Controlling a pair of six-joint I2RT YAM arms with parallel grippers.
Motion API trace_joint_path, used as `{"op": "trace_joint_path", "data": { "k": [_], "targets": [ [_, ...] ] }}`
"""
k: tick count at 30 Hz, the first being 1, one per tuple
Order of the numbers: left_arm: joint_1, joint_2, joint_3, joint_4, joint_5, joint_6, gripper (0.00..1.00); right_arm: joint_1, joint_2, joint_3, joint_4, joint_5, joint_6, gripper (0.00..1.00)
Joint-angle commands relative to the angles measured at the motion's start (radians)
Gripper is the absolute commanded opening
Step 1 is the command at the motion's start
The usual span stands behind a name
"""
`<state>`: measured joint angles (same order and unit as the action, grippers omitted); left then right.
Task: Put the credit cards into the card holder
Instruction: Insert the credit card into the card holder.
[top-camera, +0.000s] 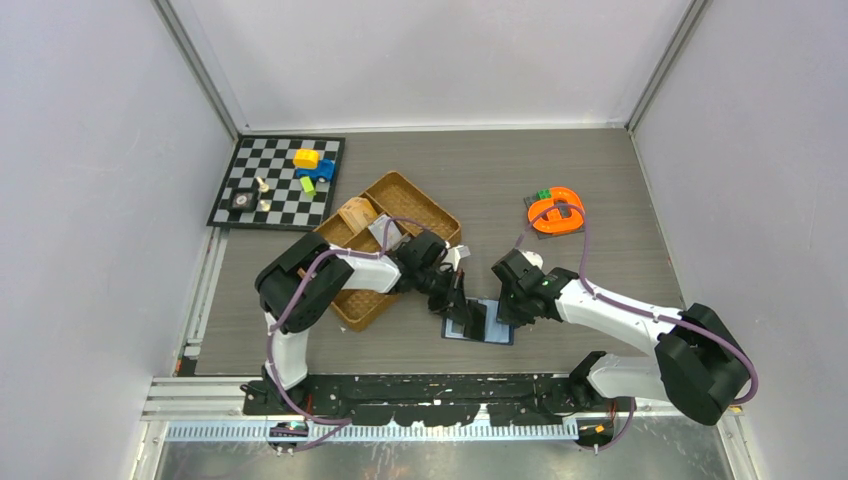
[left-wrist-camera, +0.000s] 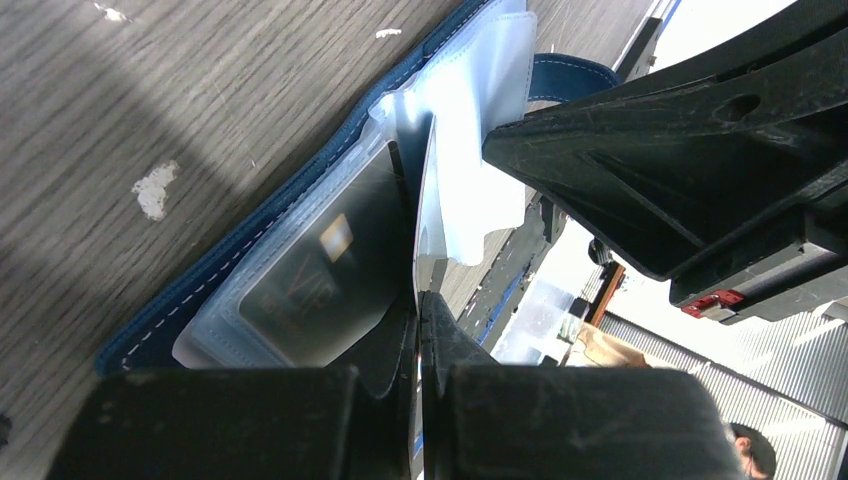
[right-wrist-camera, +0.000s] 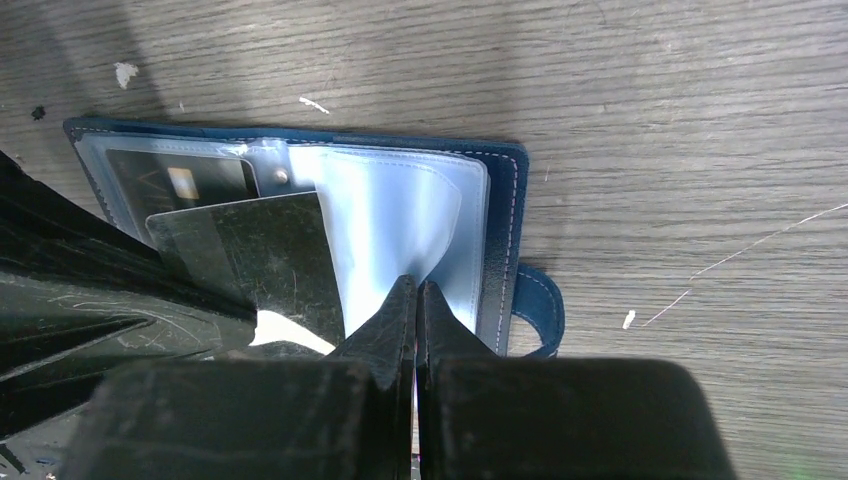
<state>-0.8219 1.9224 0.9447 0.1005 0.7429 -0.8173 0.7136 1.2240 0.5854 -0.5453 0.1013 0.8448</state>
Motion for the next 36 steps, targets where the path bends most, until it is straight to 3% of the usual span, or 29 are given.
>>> {"op": "trace_joint_path", "data": {
  "k": [1,15,36],
  "targets": [
    [0.015,0.035,0.016,-0.004,-0.037,0.023,0.0,0.003,-0.005,0.004,0.021,-0.003,0.017,0.0],
    [0.034,0.06,0.076,-0.048,0.009,0.076,0.0,0.002,-0.013,0.036,-0.086,0.092,-0.025,0.01],
    [0.021,0.097,0.067,-0.075,0.075,0.071,0.0,0.002,-0.004,0.037,-0.057,0.092,-0.011,0.0]
  ]
}}
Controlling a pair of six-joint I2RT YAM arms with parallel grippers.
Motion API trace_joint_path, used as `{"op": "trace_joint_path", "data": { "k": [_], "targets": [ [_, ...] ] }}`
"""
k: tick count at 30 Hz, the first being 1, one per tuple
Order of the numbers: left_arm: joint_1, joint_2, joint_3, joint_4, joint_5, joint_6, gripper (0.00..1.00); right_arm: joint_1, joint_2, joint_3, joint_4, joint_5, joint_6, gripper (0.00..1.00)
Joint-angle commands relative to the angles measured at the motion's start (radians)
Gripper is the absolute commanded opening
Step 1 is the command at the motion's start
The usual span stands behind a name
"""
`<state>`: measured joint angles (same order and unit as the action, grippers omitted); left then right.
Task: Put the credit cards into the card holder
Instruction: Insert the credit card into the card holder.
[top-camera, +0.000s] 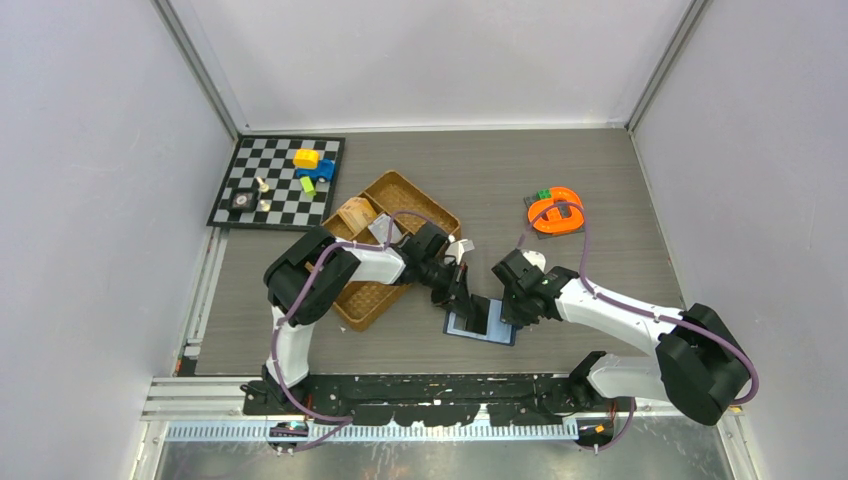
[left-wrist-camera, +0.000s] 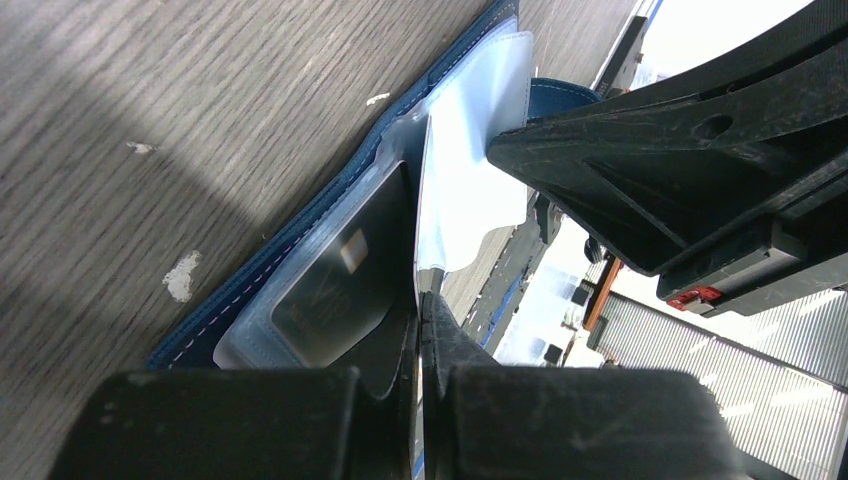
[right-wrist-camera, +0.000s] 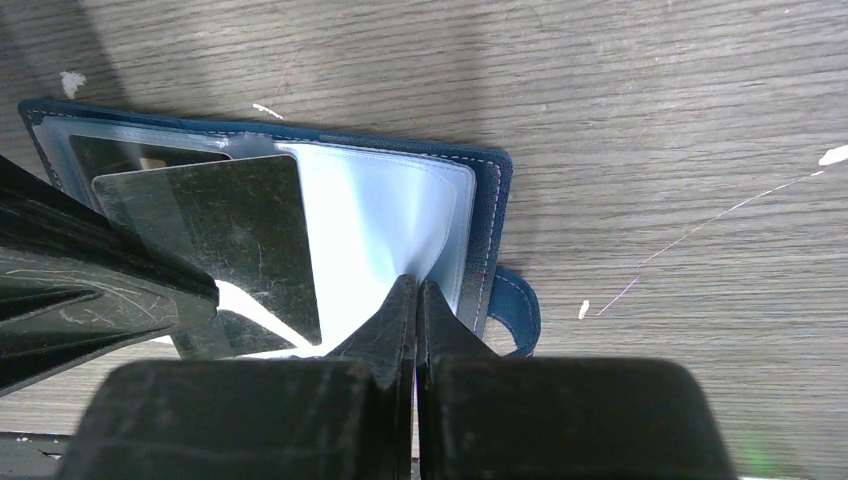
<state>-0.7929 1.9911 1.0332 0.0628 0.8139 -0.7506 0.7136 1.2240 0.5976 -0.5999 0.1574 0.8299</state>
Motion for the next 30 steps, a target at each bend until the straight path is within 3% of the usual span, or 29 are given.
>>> {"op": "trace_joint_path", "data": {
  "k": [1,19,26,30],
  "targets": [
    [-0.009,0.03,-0.023,-0.039,0.004,0.002,0.0,0.003,-0.003,0.025,0.0,0.035,0.004,0.0],
    [-0.037,0.055,-0.028,0.02,-0.009,-0.061,0.0,0.002,-0.011,0.016,0.015,0.027,0.011,0.0],
    [-0.037,0.054,-0.066,0.144,-0.034,-0.148,0.0,0.003,-0.017,0.013,0.016,0.03,0.014,0.01],
    [-0.037,0.044,-0.04,0.083,-0.053,-0.102,0.0,0.003,-0.023,0.012,0.011,0.031,0.015,0.0]
  ]
}}
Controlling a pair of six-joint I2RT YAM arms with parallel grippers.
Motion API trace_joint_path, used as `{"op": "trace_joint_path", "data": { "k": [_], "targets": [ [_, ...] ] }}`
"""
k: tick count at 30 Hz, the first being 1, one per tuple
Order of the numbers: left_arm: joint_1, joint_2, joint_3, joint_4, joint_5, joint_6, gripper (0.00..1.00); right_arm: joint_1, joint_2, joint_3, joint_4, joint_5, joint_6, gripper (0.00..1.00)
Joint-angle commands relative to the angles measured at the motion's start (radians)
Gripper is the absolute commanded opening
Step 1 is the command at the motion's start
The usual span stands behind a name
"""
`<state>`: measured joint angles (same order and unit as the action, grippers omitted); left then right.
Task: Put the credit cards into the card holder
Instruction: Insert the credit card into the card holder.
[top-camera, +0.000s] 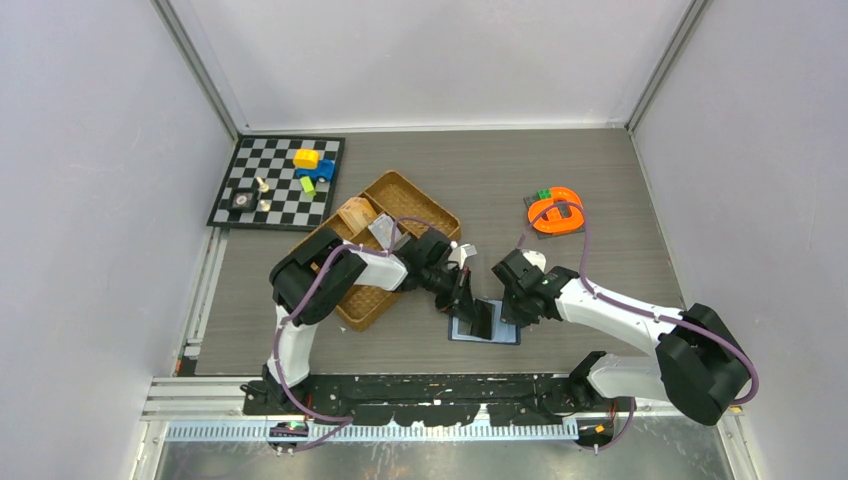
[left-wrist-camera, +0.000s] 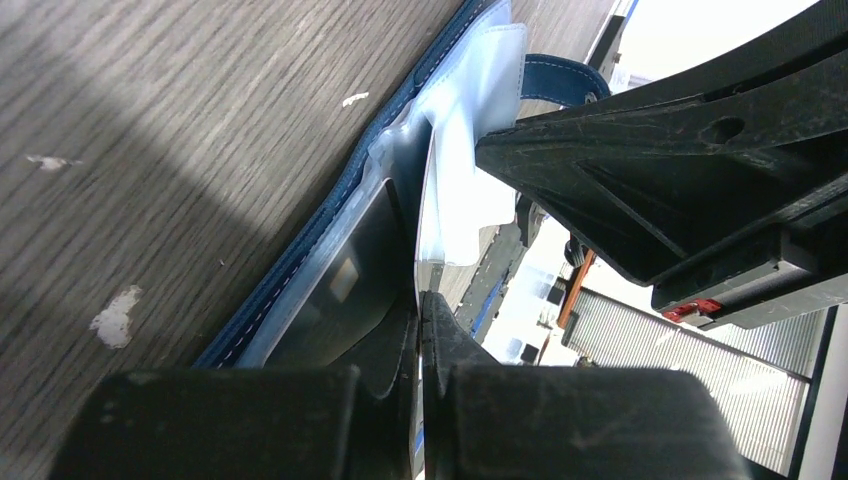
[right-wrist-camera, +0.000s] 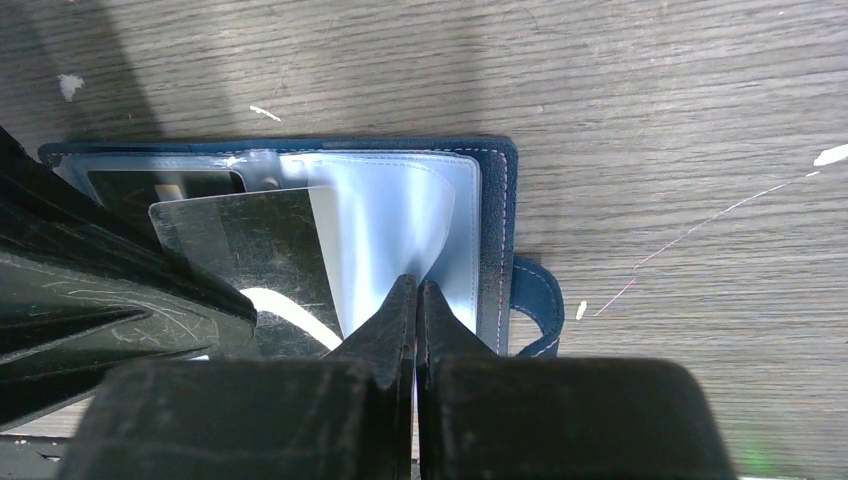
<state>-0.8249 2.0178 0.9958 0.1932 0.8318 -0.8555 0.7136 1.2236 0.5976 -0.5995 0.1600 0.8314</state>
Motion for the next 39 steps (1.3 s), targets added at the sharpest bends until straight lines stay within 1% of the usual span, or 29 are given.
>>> {"op": "trace_joint_path", "data": {
  "k": [1,7,13,14,17,18,22,24,26,32,39],
  "targets": [
    [-0.004,0.018,0.005,-0.057,-0.071,0.011,0.0,0.003,-0.025,0.01,0.009,0.027,0.015,0.0],
    [-0.003,0.017,0.025,-0.104,-0.076,0.055,0.0,0.001,-0.037,0.015,-0.016,0.043,0.015,0.0],
    [-0.004,-0.001,0.003,-0.067,-0.082,0.05,0.0,0.002,-0.049,0.043,-0.083,0.111,0.004,0.01],
    [-0.003,-0.001,0.001,-0.058,-0.081,0.044,0.0,0.002,-0.049,0.045,-0.09,0.115,0.004,0.04],
    [-0.003,0.003,-0.003,-0.038,-0.077,0.029,0.0,0.003,-0.047,0.056,-0.114,0.125,0.007,0.26],
    [-0.003,0.006,-0.004,-0.037,-0.076,0.029,0.0,0.002,-0.048,0.058,-0.12,0.131,0.008,0.32],
    [-0.003,0.009,-0.004,-0.037,-0.075,0.028,0.0,-0.006,-0.052,0.053,-0.126,0.119,0.017,0.42],
    [-0.004,0.009,-0.005,-0.036,-0.075,0.027,0.0,-0.009,-0.056,0.043,-0.119,0.105,0.021,0.45],
    [-0.003,0.008,-0.005,-0.035,-0.076,0.027,0.0,-0.016,-0.063,0.026,-0.098,0.083,0.025,0.45],
    [-0.005,0.012,-0.008,-0.02,-0.078,0.016,0.0,-0.038,-0.069,-0.028,-0.049,0.026,0.04,0.42],
    [-0.01,0.013,-0.019,0.018,-0.083,-0.007,0.0,-0.056,-0.069,-0.055,-0.026,-0.009,0.05,0.3]
  ]
}}
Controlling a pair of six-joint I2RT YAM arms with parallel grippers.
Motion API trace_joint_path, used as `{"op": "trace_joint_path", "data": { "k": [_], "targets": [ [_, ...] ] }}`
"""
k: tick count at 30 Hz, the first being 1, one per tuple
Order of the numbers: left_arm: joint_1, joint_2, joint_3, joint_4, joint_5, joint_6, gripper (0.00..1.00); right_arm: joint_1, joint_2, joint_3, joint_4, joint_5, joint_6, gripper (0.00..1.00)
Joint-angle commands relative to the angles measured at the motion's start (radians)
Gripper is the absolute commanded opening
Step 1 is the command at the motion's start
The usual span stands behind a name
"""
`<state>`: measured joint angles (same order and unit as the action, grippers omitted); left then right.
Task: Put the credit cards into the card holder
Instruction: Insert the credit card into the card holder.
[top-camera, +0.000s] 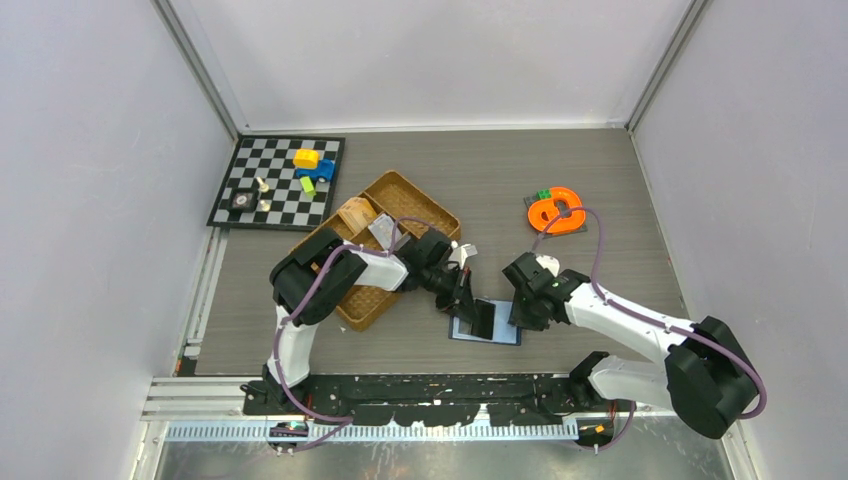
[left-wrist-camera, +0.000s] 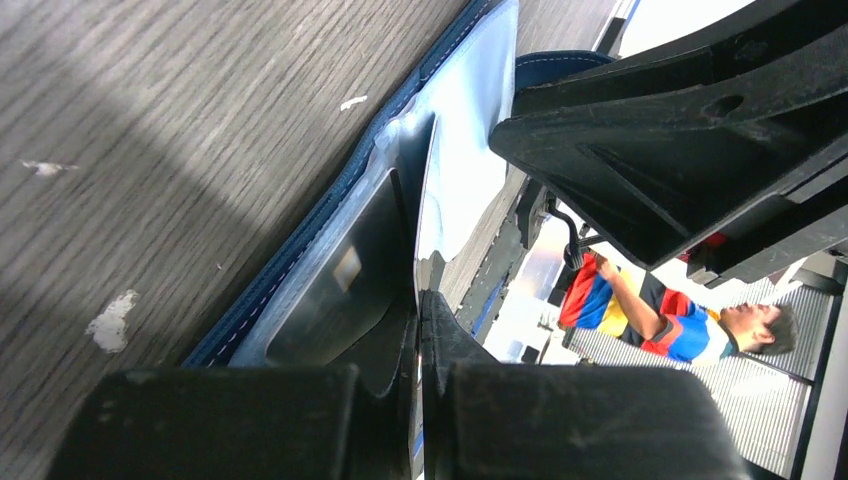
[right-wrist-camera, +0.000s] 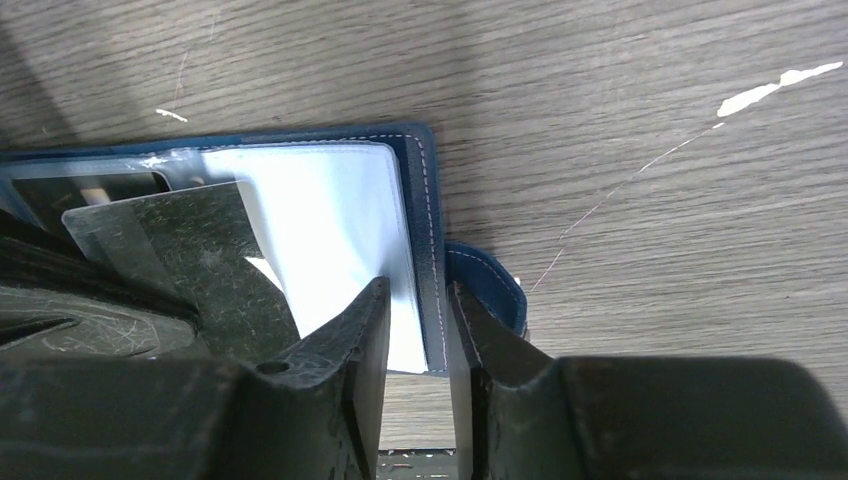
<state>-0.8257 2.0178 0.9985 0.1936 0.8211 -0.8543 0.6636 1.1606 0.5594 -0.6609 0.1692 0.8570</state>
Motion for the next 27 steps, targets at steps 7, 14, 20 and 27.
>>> {"op": "trace_joint_path", "data": {
  "k": [7,14,20,27],
  "targets": [
    [-0.029,0.015,-0.036,0.078,-0.092,-0.045,0.0,-0.006,-0.002,-0.016,0.042,-0.04,0.03,0.25],
    [-0.036,0.02,-0.039,0.119,-0.099,-0.068,0.0,-0.006,0.003,-0.021,0.052,-0.052,0.035,0.22],
    [-0.039,0.008,-0.053,0.158,-0.121,-0.081,0.0,-0.006,0.012,-0.024,0.058,-0.055,0.035,0.17],
    [-0.038,-0.026,-0.075,0.147,-0.178,-0.063,0.0,-0.006,0.044,-0.022,0.052,-0.045,0.044,0.07]
  ]
}}
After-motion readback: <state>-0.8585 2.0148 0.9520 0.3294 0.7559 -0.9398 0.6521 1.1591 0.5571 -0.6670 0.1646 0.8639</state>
